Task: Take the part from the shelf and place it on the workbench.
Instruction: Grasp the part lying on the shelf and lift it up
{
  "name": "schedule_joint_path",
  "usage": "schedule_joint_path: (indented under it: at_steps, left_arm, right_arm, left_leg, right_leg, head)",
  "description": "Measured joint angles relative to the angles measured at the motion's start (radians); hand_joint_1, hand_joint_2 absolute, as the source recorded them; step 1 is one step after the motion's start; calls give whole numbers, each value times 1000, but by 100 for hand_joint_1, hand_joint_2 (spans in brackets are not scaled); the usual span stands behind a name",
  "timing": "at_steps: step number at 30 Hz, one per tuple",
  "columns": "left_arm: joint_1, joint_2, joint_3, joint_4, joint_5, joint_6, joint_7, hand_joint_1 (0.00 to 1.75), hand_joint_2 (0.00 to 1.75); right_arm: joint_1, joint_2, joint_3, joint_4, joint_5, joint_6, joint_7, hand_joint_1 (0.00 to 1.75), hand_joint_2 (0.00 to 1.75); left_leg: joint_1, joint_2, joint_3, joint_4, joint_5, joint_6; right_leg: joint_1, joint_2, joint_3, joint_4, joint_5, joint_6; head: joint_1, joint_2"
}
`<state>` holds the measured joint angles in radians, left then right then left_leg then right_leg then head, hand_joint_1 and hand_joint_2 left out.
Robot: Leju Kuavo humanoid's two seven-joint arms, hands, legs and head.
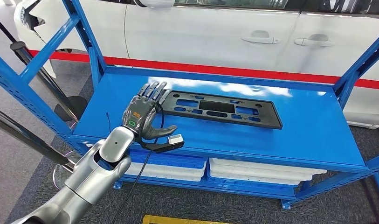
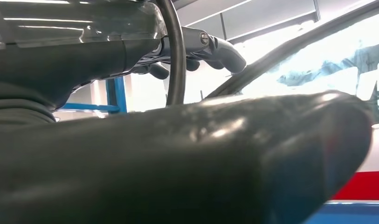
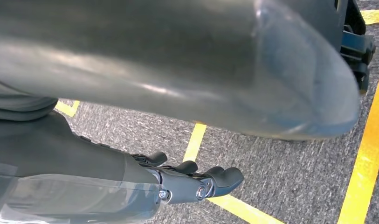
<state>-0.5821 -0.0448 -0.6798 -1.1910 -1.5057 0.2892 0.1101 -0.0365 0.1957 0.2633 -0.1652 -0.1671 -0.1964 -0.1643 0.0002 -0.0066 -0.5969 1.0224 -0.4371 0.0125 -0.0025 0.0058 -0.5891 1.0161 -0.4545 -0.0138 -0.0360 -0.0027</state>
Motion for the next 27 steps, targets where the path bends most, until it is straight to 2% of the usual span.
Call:
schedule_joint_path:
  at_steps: [1, 5, 8, 10, 12, 14, 15, 16, 17, 19, 21, 22, 25, 27]
  left_arm:
    - [0, 0, 0, 0, 0, 0, 0, 0, 0]
    - [1, 0, -3, 0, -9, 2, 2, 0, 0]
    - [3, -5, -21, 0, -31, 9, 5, 0, 0]
    - [6, -16, -37, -3, -46, 13, 7, 0, 0]
    - [8, -31, -56, -4, -57, 15, 9, 0, 0]
    - [11, -42, -75, -4, -62, 15, 14, 0, 0]
    - [14, -46, -84, -4, -64, 15, 16, 0, 0]
    - [17, -48, -91, -4, -65, 14, 17, 0, 0]
    - [19, -50, -97, -4, -65, 14, 19, 0, 0]
    - [20, -55, -104, -4, -65, 13, 21, 0, 0]
    - [20, -59, -106, -4, -65, 12, 21, 0, 0]
    - [19, -59, -108, -4, -65, 13, 22, 0, 0]
    - [19, -59, -116, -4, -65, 16, 28, 0, 0]
    - [19, -59, -120, -4, -65, 18, 33, 0, 0]
  right_arm:
    - [0, 0, 0, 0, 0, 0, 0, 0, 0]
    - [0, 1, 2, 0, 3, 0, 0, 0, 0]
    - [-1, 2, 5, 0, 6, 0, 2, 0, 0]
    - [-2, 3, 8, 0, 10, -1, 5, 0, 0]
    - [-3, 3, 12, 0, 14, 0, 8, 0, 0]
    - [-4, 3, 14, 0, 16, 0, 9, 0, 0]
    - [-4, 3, 14, 0, 17, 0, 9, 0, 0]
    - [-3, 3, 15, 0, 17, 0, 9, 0, 0]
    - [-3, 2, 16, 0, 18, 0, 8, 0, 0]
    - [-3, 1, 17, 0, 18, 0, 8, 0, 0]
    - [-5, 2, 20, 0, 19, 1, 7, 0, 0]
    - [-6, 3, 22, 0, 19, -2, 5, 0, 0]
    - [-6, 7, 23, 0, 18, -17, -2, 0, 0]
    - [-6, 10, 24, 0, 17, -23, -3, 0, 0]
  left_leg:
    - [-1, 0, 0, 1, -1, 2]
    - [-7, 0, -2, 5, -4, 13]
    - [-10, 0, -2, 5, -4, 19]
    - [-4, 2, 3, -6, 2, 27]
    - [3, 6, 10, -19, 8, 36]
    - [3, 11, 11, -20, 9, 39]
    - [3, 14, 10, -20, 8, 38]
    - [3, 17, 10, -19, 6, 37]
    - [4, 21, 11, -17, 4, 35]
    - [7, 28, 13, -10, -3, 26]
    - [5, 35, 14, -1, -12, 13]
    - [3, 38, 15, 1, -14, 8]
    - [5, 46, 18, 4, -22, -10]
    - [9, 35, -2, 55, -58, -21]
  right_leg:
    - [0, 0, 1, -2, 1, 3]
    - [-7, 0, 3, -9, 3, 29]
    - [-12, 0, 4, -11, 4, 37]
    - [-11, 0, 4, -5, -2, 43]
    - [-11, -1, -20, 53, -40, 49]
    - [-14, -1, -82, 181, -104, 54]
    - [-15, -1, -114, 240, -126, 56]
    - [-16, -2, -132, 270, -128, 58]
    - [-18, -3, -130, 261, -110, 59]
    - [-21, -18, -72, 136, -40, 60]
    - [-18, -33, -20, 27, 0, 56]
    - [-15, -34, -13, 10, 1, 52]
    - [-13, -15, -15, 10, 1, 29]
    - [-14, -5, -13, 7, 3, 13]
  head:
    - [0, 0]
    - [0, 0]
    - [0, 0]
    - [0, 0]
    - [0, 0]
    - [0, 0]
    - [0, 0]
    - [0, 0]
    - [0, 0]
    - [0, 0]
    - [0, 0]
    - [0, 0]
    - [0, 0]
    - [0, 0]
